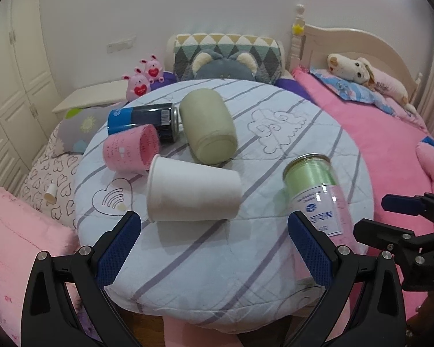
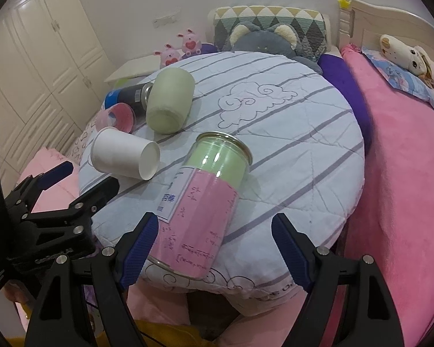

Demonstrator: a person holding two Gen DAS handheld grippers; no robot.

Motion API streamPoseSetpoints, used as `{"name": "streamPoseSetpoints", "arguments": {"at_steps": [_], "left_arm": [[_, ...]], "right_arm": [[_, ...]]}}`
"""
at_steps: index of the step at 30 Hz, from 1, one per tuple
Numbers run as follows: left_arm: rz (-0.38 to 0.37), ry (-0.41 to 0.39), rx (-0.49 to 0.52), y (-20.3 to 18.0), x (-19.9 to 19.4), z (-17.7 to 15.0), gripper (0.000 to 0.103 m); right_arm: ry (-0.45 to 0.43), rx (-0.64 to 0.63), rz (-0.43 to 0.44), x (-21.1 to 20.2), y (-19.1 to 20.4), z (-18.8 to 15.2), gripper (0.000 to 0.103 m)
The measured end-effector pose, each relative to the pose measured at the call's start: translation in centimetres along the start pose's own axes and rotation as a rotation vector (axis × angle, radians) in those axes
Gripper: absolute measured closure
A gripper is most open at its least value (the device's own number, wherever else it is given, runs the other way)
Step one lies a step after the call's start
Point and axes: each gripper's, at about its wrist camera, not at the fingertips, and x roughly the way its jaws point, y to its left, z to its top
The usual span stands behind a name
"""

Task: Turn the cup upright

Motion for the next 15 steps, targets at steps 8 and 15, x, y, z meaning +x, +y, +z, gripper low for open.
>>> {"name": "streamPoseSetpoints", "arguments": {"at_steps": [8,15], "left_arm": [[-0.041,0.018,0.034,-3.4,0.3,0.7,0.0],[-0.09,0.046,0.071,-7.3,1.8,2.3,0.0]], "right_arm": [[-0.032,0.05,-0.032,-0.9,-3.2,-0.1,0.021],[-0.04,0.08,-0.081,-1.0,-6.6,0.2,0.021]]}}
